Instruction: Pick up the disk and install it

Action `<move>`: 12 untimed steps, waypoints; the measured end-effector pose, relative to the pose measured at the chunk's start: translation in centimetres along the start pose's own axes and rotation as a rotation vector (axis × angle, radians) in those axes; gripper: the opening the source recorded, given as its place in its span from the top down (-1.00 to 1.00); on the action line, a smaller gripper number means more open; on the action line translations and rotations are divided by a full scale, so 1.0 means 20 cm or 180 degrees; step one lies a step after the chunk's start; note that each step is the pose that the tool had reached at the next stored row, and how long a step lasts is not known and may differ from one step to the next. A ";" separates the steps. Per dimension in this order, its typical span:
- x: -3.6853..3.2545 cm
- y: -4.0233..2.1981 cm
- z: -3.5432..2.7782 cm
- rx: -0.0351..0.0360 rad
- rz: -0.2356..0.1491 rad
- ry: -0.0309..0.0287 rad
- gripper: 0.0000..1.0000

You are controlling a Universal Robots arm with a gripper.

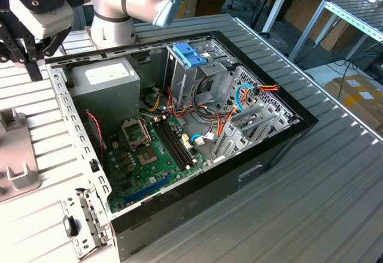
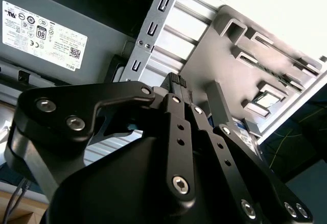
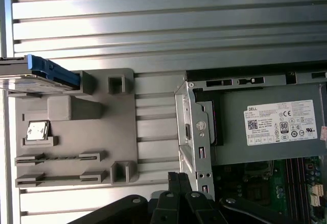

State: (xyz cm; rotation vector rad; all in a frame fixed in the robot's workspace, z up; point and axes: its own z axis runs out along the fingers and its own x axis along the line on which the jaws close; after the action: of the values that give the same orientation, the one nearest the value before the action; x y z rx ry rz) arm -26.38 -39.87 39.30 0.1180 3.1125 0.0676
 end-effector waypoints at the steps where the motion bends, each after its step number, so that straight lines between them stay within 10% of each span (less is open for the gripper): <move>1: 0.003 0.000 0.000 0.0000 0.0000 0.0000 0.79; 12: 0.043 -0.003 -0.001 0.0000 0.0000 0.0000 0.79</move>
State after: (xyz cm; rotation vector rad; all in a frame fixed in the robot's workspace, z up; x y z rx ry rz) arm -27.25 -39.87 39.29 0.1179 3.1125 0.0677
